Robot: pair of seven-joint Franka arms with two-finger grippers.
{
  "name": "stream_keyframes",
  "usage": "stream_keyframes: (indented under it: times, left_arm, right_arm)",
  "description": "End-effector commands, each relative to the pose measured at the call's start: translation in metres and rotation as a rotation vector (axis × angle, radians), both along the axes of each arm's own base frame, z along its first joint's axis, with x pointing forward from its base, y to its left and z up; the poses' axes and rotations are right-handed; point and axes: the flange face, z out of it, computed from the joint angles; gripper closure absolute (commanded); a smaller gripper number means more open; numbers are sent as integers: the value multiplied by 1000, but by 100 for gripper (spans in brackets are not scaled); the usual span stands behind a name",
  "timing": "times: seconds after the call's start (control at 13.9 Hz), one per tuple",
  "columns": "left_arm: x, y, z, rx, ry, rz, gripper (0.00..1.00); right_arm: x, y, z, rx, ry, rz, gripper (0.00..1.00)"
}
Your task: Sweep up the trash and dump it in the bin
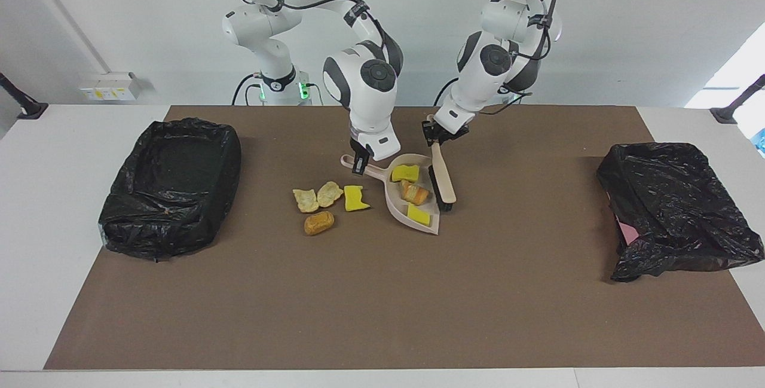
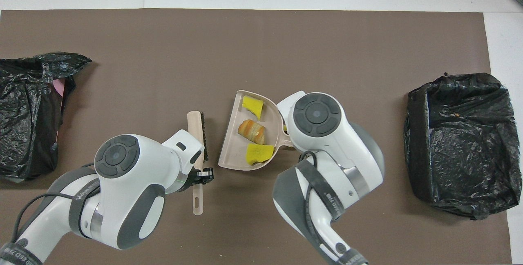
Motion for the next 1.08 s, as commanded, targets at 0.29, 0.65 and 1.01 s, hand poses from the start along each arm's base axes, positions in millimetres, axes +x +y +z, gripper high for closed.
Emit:
stream_keyframes:
  times: [0.29, 0.65, 1.01]
  left_arm:
    - [-61, -51, -8, 87, 33, 44, 100]
    - [-139, -98, -45, 113, 9, 3, 100]
    - [-156, -106, -60, 111, -5, 13, 1]
  right_arm:
    - [-9, -192, 126, 18, -12, -102, 100]
    - [-22, -359, 133, 49, 41, -100, 100]
    - [-62, -487, 144, -97, 71, 13, 100]
